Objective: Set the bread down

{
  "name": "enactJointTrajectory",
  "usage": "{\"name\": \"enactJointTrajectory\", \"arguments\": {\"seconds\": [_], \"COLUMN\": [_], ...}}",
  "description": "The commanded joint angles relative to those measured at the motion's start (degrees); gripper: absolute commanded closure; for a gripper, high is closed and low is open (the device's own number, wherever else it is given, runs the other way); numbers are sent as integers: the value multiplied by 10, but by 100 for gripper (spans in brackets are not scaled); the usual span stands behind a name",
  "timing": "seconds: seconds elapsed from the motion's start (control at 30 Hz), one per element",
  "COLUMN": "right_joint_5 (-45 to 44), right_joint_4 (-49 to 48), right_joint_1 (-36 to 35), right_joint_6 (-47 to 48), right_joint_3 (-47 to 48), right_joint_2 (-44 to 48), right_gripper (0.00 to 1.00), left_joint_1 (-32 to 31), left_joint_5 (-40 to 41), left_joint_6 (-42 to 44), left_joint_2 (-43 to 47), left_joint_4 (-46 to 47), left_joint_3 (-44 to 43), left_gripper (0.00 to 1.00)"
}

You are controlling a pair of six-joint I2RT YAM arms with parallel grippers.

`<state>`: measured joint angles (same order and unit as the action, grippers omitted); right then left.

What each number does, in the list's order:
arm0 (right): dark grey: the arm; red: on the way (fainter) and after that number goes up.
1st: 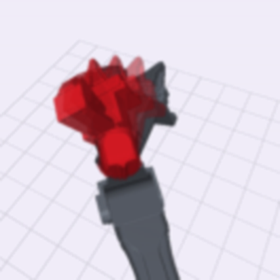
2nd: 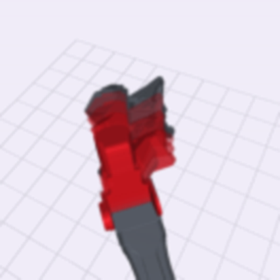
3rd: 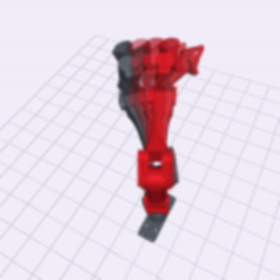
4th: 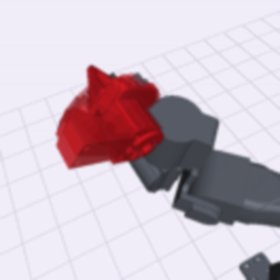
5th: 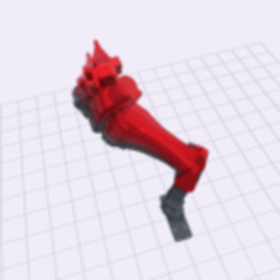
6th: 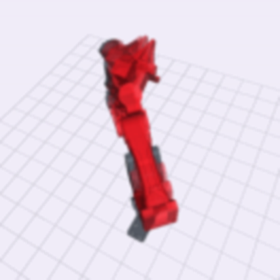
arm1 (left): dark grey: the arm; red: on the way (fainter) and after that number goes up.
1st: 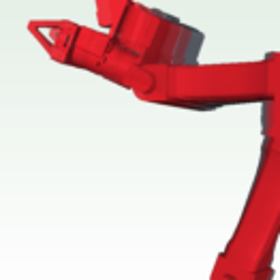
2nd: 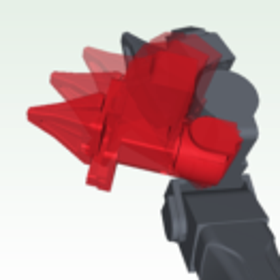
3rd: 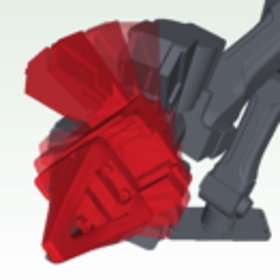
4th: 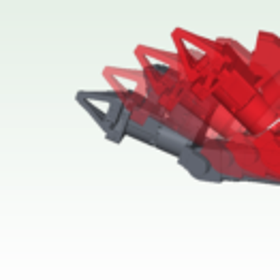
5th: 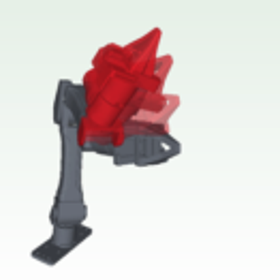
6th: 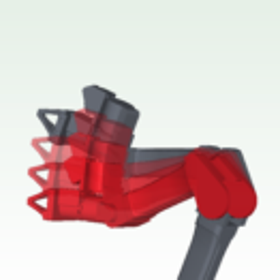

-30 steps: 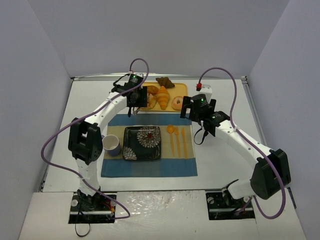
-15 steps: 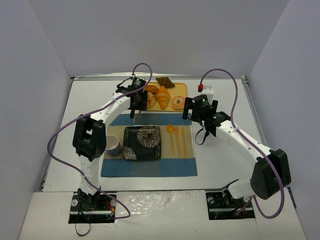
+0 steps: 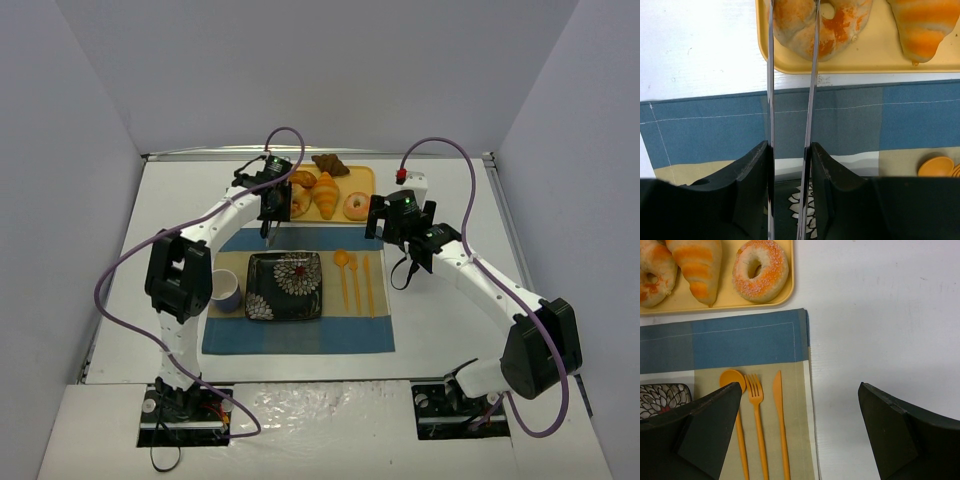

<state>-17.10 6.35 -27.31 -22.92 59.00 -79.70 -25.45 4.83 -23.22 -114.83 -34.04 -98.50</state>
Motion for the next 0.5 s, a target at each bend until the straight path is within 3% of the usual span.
{"name": "enactJointTrajectory", "arguments": {"seconds": [0.0,0.47], "right_joint_5": [-7,-5], "right_joint_4": [-14,-14], "right_joint_1": [4,4], "right_joint_6": [-1,-6], "right_joint_3": [1,0], "right_joint_2": [26,28], "right_gripper": [0,0], "left_joint_1": [-5,-24], "left_joint_5": [22,42], "left_joint_6": [-1,8], "left_joint_2": [64,159], "left_joint_4": [15,-9], "left_joint_3": [-8,-4], "left_gripper": [100,100]}}
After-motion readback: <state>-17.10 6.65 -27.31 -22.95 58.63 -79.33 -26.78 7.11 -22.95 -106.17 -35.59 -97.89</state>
